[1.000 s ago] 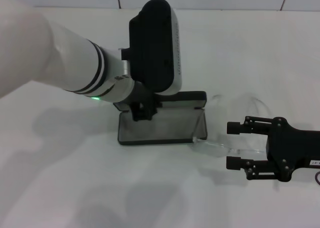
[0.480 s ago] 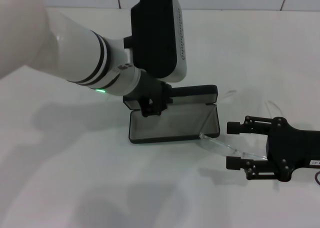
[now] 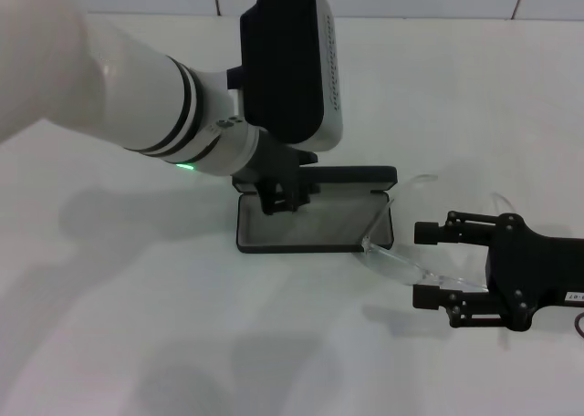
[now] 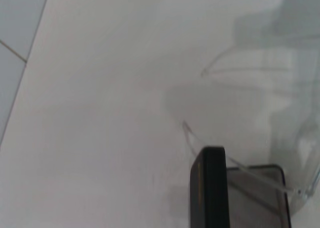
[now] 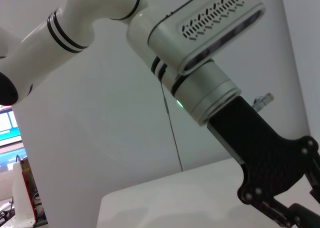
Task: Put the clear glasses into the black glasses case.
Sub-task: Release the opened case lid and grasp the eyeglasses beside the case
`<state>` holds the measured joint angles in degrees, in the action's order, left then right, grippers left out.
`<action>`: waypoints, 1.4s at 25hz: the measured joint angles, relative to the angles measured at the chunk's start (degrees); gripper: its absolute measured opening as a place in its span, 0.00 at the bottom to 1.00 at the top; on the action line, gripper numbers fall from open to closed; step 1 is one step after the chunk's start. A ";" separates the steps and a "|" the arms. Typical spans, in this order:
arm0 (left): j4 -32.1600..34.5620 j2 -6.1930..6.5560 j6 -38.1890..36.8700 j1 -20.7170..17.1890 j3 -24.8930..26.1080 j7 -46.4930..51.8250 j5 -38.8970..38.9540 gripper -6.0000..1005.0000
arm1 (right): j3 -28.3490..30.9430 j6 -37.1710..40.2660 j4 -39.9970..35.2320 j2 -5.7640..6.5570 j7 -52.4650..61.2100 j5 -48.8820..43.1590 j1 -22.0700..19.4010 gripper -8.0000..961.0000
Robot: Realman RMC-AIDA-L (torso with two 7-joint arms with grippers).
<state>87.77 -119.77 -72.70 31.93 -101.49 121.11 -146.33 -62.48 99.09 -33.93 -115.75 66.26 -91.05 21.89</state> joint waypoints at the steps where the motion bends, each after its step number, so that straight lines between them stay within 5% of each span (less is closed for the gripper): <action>1: 0.14 0.02 -0.06 0.01 0.14 0.00 0.35 0.29 | 0.02 -0.01 0.00 0.02 0.00 0.00 -0.01 0.77; 7: 4.44 0.14 -0.78 -1.97 3.81 -2.32 7.02 0.30 | 0.08 -0.03 0.50 0.13 0.00 0.27 -0.07 0.77; 15: 6.65 0.29 -1.88 -10.99 20.78 -16.47 36.00 0.30 | 0.37 0.03 0.54 0.22 0.00 0.71 -0.30 0.77; 24: -14.62 0.24 -18.94 -17.37 34.90 -34.80 63.97 0.30 | 4.14 0.14 0.06 0.53 1.50 1.46 -0.94 0.77; 30: -29.66 0.07 -27.51 -20.02 42.36 -39.76 68.82 0.30 | 4.94 0.06 -12.50 2.78 17.25 -0.95 1.13 0.77; 35: -33.11 0.11 -29.55 -23.42 42.12 -46.47 67.55 0.30 | 5.06 0.56 -23.95 4.73 34.52 -7.94 5.37 0.77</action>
<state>54.66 -119.66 -102.26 8.51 -59.37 74.65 -78.79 -57.42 99.65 -57.88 -111.01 100.78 -98.99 27.27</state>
